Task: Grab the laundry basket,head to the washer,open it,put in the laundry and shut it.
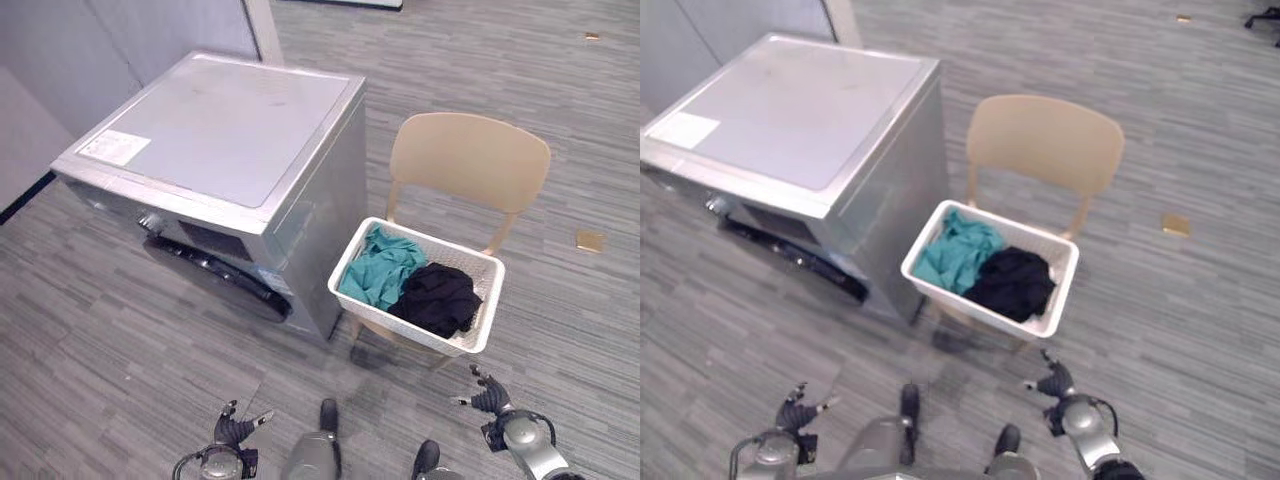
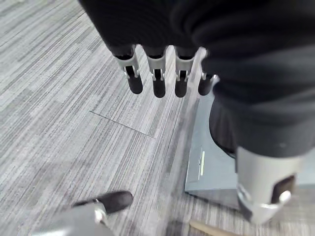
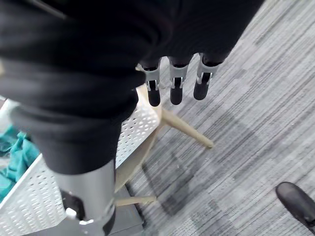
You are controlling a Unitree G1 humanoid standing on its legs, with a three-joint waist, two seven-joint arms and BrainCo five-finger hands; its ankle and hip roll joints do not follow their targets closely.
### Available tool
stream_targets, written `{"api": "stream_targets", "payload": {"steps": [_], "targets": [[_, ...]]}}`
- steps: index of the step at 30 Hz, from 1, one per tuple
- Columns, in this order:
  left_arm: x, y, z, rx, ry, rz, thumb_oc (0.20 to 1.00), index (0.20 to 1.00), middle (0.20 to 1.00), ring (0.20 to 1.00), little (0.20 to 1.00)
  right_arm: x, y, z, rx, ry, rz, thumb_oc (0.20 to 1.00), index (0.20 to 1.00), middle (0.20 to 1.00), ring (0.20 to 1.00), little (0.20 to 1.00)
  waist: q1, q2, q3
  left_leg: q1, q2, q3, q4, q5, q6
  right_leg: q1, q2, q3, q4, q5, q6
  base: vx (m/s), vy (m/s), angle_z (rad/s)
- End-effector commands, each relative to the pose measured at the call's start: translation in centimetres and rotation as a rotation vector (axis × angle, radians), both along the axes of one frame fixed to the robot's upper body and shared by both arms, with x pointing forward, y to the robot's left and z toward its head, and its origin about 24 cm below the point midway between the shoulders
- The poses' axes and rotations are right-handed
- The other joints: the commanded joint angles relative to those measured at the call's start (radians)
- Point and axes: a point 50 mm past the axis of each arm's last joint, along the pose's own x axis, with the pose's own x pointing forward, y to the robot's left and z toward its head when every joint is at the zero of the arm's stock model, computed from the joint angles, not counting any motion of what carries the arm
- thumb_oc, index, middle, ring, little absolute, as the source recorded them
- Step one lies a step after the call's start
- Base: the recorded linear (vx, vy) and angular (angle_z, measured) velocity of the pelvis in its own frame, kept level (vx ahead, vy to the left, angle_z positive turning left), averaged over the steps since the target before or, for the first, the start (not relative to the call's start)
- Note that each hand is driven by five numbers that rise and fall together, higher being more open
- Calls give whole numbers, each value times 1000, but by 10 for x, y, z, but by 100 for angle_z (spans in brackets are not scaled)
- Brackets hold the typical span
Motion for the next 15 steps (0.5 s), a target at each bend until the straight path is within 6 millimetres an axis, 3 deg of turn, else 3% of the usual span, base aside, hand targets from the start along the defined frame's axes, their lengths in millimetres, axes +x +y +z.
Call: {"api": "stream_targets", "payload": {"steps": [1,3,5,7,9,10,11,15], "targets": [[25,7,20,42,-126,-34,1000,1000,1000,1000,1000,11,1,9,36,-79,-40,1000,1000,1000,1000,1000,-4,-6,5,63,70,67,-87,22,-9,-27,-28,62,112,-157,57,171,432,77],[23,5,19,39,-117,-42,1000,1000,1000,1000,1000,10,3,7,42,-67,-38,1000,1000,1000,1000,1000,-6,-9,-7,65,57,68,-82,9,-6,-15,-48,58,118,-150,67,169,376,50],[27,8,21,62,-120,-63,1000,1000,1000,1000,1000,15,11,6,50,-62,-22,1000,1000,1000,1000,1000,-6,-32,0,53,5,59,-30,-51,25,-39,-125,77,195,-86,84,151,448,40],[29,16,25,84,-126,-60,1000,1000,1000,1000,1000,22,19,8,55,-68,8,1000,1000,1000,1000,1000,0,-38,12,53,-24,61,-17,-76,54,-93,-151,119,270,-50,81,72,342,11],[31,21,27,107,-127,-66,1000,1000,1000,1000,1000,26,27,11,67,-90,27,1000,1000,1000,1000,1000,-2,-37,15,70,-48,58,-33,-85,72,-137,-109,185,313,-72,71,79,290,-10],[35,22,30,113,-141,-75,1000,1000,1000,1000,1000,29,33,14,79,-108,46,1000,1000,1000,1000,1000,-10,-31,18,75,-64,51,-51,-66,87,-177,-41,246,325,-94,47,67,247,-1],[36,21,32,110,-152,-80,1000,1000,1000,1000,1000,30,34,15,80,-112,58,1000,1000,1000,1000,1000,-16,-27,23,85,-81,37,-60,-65,93,-199,2,289,328,-113,48,62,219,21],[43,15,32,107,-164,-99,1000,1000,1000,1000,1000,43,46,24,66,-151,132,1000,1000,1000,1000,1000,-21,-21,37,119,-135,-15,-84,-72,108,-228,90,351,247,-121,39,94,96,44]]}}
